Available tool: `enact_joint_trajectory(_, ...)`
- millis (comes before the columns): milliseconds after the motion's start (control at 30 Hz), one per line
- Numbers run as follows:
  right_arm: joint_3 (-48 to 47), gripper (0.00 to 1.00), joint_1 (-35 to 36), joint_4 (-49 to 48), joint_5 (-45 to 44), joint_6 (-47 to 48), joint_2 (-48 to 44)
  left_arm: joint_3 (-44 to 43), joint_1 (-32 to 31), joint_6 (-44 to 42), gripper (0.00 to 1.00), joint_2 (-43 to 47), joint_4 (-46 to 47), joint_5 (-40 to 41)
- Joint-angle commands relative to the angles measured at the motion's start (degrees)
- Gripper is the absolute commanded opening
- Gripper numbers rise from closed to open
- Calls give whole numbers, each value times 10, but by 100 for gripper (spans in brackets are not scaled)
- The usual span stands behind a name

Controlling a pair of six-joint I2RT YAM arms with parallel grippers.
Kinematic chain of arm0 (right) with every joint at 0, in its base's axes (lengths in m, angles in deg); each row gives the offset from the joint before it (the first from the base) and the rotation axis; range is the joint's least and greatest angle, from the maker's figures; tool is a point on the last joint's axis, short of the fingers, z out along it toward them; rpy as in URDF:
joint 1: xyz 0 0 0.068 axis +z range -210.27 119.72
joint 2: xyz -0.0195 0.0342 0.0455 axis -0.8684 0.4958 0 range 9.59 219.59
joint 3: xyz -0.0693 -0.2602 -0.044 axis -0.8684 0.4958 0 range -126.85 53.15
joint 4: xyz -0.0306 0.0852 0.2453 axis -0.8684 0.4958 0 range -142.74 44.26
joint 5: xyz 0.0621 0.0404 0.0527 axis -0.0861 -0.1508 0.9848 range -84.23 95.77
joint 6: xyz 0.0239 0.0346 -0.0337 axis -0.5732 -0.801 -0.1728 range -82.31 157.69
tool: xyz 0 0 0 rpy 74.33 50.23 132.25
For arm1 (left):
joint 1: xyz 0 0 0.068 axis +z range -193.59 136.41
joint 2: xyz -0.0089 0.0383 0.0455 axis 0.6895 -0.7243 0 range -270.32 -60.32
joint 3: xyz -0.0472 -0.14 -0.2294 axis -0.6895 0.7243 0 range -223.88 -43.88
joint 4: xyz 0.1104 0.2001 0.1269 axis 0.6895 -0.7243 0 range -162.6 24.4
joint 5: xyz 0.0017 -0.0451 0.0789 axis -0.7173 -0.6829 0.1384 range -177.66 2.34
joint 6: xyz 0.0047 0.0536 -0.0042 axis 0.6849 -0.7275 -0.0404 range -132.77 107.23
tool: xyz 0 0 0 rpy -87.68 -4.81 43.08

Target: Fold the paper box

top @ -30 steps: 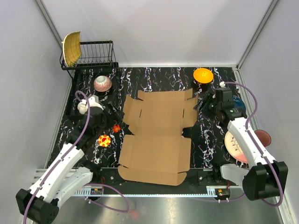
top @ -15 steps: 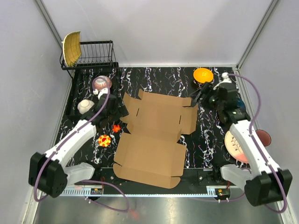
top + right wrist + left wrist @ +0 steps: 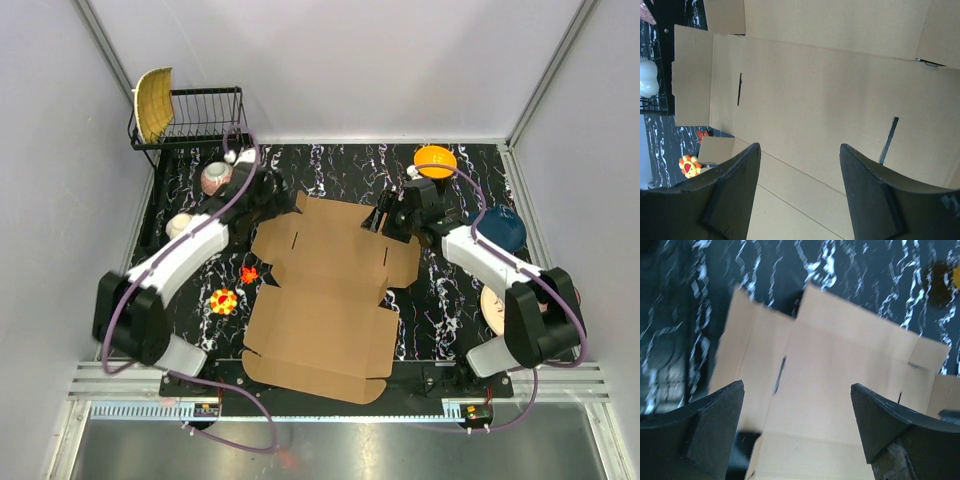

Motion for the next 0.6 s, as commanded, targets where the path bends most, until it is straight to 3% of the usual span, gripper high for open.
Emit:
enact_joint_trajectory(0, -11, 70, 9, -50, -2, -7, 8, -103, 1, -34, 88, -134, 56, -34)
enact_joint_trajectory(367, -7, 67, 15, -55, 10, 4, 12, -294, 6, -92, 79, -315, 24, 2)
enact_joint_trajectory(567, -12, 68, 15, -56, 10, 18, 16, -314, 5, -95, 69, -367, 25, 17)
